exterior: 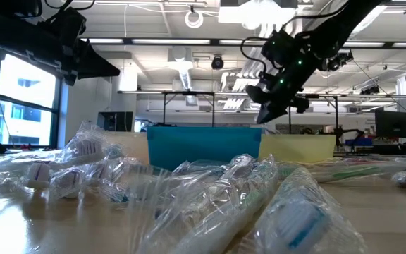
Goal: Pick & Place Toothbrushes
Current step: Put the violet toothbrush into the yellow bin
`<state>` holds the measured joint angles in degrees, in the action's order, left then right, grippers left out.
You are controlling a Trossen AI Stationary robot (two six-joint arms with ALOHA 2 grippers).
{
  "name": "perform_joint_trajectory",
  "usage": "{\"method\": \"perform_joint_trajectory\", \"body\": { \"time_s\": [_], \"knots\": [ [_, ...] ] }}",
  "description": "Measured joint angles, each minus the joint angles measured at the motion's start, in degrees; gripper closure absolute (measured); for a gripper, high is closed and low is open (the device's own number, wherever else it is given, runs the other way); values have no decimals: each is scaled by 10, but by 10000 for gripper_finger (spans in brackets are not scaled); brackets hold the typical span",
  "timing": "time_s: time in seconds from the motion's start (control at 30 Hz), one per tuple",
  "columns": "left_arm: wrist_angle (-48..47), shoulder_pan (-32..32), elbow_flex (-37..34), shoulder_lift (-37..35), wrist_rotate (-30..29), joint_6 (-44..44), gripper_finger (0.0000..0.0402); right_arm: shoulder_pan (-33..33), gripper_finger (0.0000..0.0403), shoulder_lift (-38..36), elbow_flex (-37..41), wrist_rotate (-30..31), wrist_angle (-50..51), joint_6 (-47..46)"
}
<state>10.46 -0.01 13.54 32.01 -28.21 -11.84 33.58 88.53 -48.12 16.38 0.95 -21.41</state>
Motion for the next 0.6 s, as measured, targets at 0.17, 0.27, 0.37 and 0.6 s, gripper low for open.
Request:
{"method": "perform_joint_trajectory", "body": {
  "time_s": [0.17,0.27,0.37,0.6],
  "knots": [
    [0,0,0,0,0,0,401,0,390,18,0,-1,7,0],
    [0,0,0,0,0,0,401,2,390,20,0,-1,21,0],
    [0,0,0,0,0,0,401,3,390,20,0,-2,23,0],
    [0,0,0,0,0,0,401,14,380,20,0,-18,23,0]
  ]
}}
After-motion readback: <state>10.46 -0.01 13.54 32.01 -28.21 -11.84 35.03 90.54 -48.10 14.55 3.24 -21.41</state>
